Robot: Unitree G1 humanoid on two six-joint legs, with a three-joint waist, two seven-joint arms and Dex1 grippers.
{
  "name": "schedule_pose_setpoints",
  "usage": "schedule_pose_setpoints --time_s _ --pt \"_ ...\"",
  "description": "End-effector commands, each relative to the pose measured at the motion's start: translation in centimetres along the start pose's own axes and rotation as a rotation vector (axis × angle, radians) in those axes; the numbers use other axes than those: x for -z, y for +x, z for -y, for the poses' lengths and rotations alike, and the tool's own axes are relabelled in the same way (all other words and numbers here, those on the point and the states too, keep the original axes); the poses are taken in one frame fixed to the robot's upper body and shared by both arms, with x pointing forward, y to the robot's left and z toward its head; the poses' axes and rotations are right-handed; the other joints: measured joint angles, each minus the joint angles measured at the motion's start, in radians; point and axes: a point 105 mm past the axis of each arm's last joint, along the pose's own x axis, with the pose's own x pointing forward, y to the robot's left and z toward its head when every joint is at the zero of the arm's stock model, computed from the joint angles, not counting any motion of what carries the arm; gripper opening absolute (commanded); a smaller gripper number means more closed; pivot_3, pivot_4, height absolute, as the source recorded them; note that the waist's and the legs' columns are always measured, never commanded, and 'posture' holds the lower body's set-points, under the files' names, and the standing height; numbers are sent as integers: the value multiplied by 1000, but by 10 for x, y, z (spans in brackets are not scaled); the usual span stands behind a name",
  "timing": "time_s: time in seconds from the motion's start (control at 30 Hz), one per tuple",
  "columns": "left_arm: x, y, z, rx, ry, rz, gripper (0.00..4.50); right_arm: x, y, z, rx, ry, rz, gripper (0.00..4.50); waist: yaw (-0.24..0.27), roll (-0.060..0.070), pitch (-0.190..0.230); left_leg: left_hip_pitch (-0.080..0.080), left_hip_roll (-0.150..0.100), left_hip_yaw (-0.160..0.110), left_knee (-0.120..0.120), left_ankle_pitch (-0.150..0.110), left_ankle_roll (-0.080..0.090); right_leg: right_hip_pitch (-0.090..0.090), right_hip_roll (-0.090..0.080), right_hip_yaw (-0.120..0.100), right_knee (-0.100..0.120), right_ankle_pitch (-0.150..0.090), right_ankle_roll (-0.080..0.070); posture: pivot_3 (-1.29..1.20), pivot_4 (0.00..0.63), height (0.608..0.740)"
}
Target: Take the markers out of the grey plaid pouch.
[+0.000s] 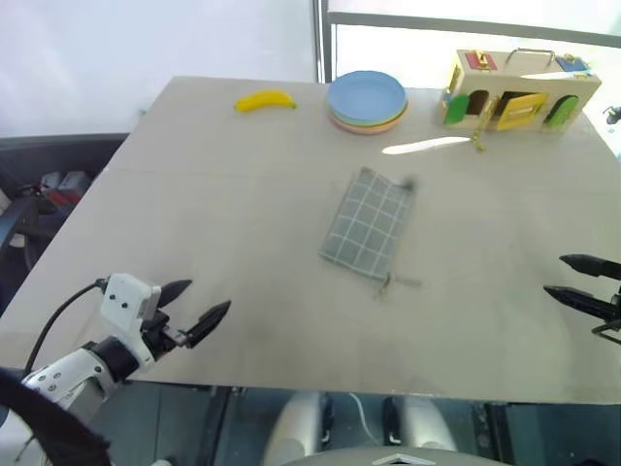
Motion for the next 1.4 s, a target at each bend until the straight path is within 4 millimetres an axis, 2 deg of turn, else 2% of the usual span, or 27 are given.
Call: schedule_pose_setpoints --time_s 0.03,0.53,0.83,0.9,1.1,1.27,1.4 --pt "-10 -2 2 0 37 34 4500 -12 -7 1 8 -48 12 4475 0 0 0 0 0 0 0 0 0 0 0 0 0 0 0 0 150 740" --pt "-4 -2 1 6 29 27 4500 -13 -6 -5 -5 -46 7 4475 0 0 0 0 0 0 0 0 0 0 0 0 0 0 0 0 150 740" --pt "-2 2 5 49 112 -2 4500 -12 -5 -10 -45 -40 29 4475 0 1 0 0 0 0 0 0 0 -1 0 0 0 0 0 0 150 740" --pt "-5 10 11 86 158 1 4500 -15 -3 -17 -81 -35 56 4475 1 1 0 0 0 0 0 0 0 -1 0 0 0 0 0 0 150 740" --pt "-22 49 53 239 420 15 4500 -24 0 -40 -187 -58 119 4475 5 2 0 -1 0 0 0 0 0 -1 0 0 0 0 0 0 150 740" --pt "-38 85 66 280 609 75 4500 -30 4 -52 -241 -81 142 4475 3 2 0 -1 0 0 -1 0 0 -1 0 0 0 0 0 0 150 740" --pt "-50 118 74 306 862 136 4500 -34 7 -55 -243 -97 158 4475 3 3 0 -1 0 0 -1 0 0 -1 0 0 1 2 4 0 150 740"
